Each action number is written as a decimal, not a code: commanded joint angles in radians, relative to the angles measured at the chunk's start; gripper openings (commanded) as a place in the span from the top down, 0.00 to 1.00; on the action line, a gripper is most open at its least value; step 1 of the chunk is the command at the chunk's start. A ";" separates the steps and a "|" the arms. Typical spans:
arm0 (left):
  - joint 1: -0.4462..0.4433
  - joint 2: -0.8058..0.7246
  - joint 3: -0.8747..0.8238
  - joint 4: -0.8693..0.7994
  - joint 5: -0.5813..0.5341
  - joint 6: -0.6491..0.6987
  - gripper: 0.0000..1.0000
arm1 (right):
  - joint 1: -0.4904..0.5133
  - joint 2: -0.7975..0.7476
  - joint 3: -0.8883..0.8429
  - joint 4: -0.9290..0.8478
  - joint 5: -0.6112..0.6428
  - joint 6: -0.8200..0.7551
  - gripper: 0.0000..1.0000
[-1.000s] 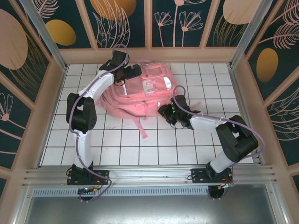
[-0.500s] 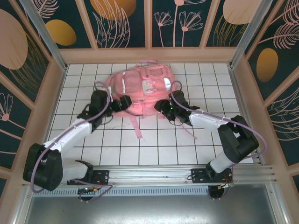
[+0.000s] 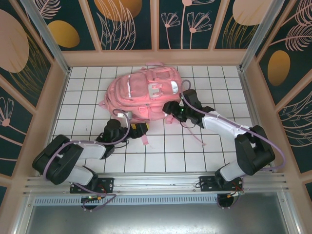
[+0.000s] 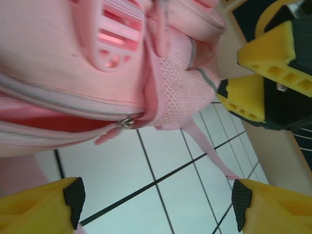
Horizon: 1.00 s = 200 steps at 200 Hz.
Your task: Pack the student bag
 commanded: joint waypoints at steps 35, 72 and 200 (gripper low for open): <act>-0.009 0.160 0.053 0.225 0.089 -0.068 0.23 | -0.048 -0.036 0.029 0.022 -0.038 -0.020 0.36; -0.008 0.112 0.050 0.127 0.032 -0.043 0.19 | -0.048 -0.049 0.011 -0.027 -0.024 0.010 0.35; -0.004 0.086 0.033 0.015 0.014 0.003 0.18 | -0.043 0.106 -0.090 0.315 -0.095 0.346 0.53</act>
